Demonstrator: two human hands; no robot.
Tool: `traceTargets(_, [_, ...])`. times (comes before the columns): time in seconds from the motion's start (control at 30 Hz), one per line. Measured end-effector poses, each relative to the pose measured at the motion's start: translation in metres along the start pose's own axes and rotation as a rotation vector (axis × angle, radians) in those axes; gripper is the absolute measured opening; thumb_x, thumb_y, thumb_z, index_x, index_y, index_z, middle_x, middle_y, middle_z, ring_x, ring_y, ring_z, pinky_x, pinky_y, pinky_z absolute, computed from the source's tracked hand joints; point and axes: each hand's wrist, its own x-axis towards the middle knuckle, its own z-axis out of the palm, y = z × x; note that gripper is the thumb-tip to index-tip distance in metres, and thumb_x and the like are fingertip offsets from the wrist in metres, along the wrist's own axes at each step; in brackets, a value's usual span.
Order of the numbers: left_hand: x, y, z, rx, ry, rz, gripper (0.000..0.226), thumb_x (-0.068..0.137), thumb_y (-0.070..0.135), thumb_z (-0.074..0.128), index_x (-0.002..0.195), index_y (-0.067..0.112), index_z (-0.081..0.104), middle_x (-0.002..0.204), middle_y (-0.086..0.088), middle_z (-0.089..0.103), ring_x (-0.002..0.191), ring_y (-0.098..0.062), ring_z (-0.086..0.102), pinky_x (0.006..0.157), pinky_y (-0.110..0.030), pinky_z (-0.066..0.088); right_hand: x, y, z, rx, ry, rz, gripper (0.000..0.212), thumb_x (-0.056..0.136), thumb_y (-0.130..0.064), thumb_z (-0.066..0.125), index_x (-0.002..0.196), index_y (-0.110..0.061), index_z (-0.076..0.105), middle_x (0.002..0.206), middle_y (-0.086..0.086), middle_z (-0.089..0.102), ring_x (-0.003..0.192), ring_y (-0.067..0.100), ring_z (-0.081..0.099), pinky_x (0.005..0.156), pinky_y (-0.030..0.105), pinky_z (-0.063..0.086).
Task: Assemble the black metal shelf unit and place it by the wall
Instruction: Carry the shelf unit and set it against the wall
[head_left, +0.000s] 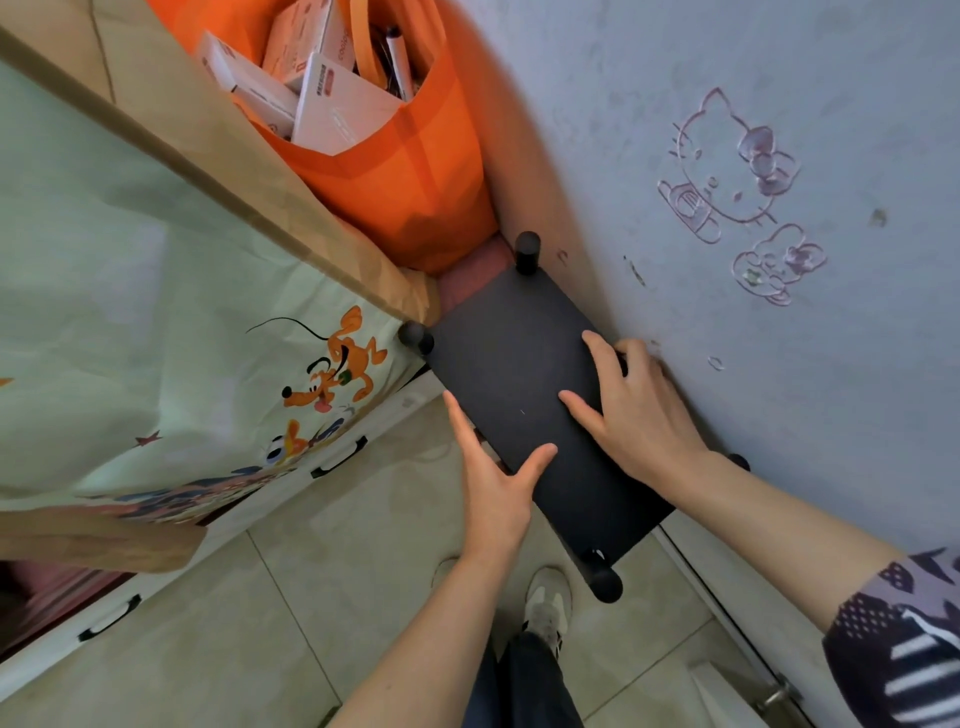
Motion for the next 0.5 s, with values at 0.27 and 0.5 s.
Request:
traceTargets(0.27, [-0.006, 0.006, 0.008, 0.033, 0.022, -0.063, 0.121, 0.083, 0.007, 0.081, 0.155, 0.047, -0.007, 0.149, 0.031, 0.029, 0.126, 0.015, 0.043, 0.116, -0.036, 0.040, -0.035, 0.012, -0.015, 0.060, -0.025, 0.016, 0.052, 0.098, -0.021, 0.054, 0.146, -0.008, 0.041, 0.146, 0.013, 0.044, 0.132, 0.029, 0.043, 0.109, 0.037, 0.038])
traceTargets(0.5, [0.002, 0.017, 0.002, 0.159, 0.072, -0.131, 0.127, 0.072, 0.014, 0.090, 0.159, 0.033, -0.001, 0.156, 0.000, 0.037, 0.138, -0.016, 0.044, 0.119, -0.035, 0.033, -0.112, 0.016, -0.027, 0.308, 0.290, 0.123, 0.018, 0.090, -0.002, 0.061, 0.106, -0.005, 0.067, 0.110, 0.006, 0.062, 0.105, 0.021, 0.055, 0.098, 0.007, 0.028])
